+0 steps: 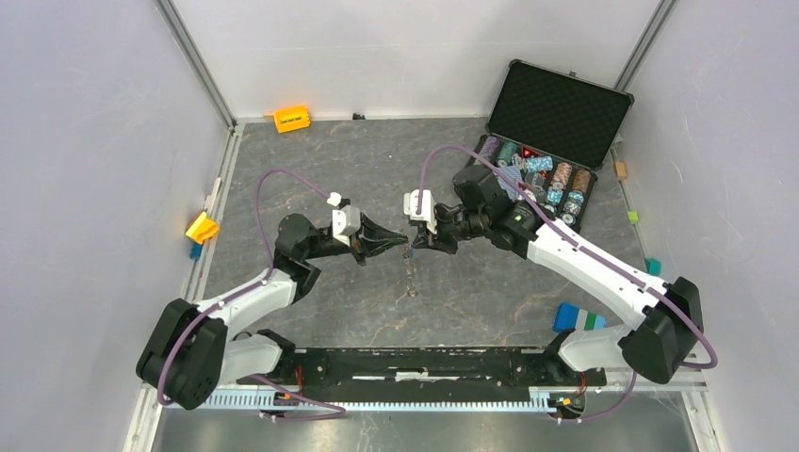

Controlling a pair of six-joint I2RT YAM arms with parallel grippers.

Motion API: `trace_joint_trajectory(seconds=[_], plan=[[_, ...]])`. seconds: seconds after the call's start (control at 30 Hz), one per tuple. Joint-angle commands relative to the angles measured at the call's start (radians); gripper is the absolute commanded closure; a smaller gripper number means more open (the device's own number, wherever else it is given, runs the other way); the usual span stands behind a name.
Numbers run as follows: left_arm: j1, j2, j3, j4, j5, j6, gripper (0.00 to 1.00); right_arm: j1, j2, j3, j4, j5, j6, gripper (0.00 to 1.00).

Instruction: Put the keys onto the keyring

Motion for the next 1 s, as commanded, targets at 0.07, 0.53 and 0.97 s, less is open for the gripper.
trace_joint_trajectory(seconds=[0.07,0.53,0.97], plan=[[0.002,0.000,0.000,0.078,-0.013,-0.030,0.98,0.000,-0.016,0.007,0.035,-0.031,0.005,0.80],[0.002,0.010,-0.009,0.125,0.003,-0.067,0.98,-0.012,-0.055,-0.027,0.114,-0.068,0.031,0.70],[0.003,0.020,-0.011,0.141,0.000,-0.078,0.98,-0.012,-0.054,-0.039,0.113,-0.083,0.003,1.00]])
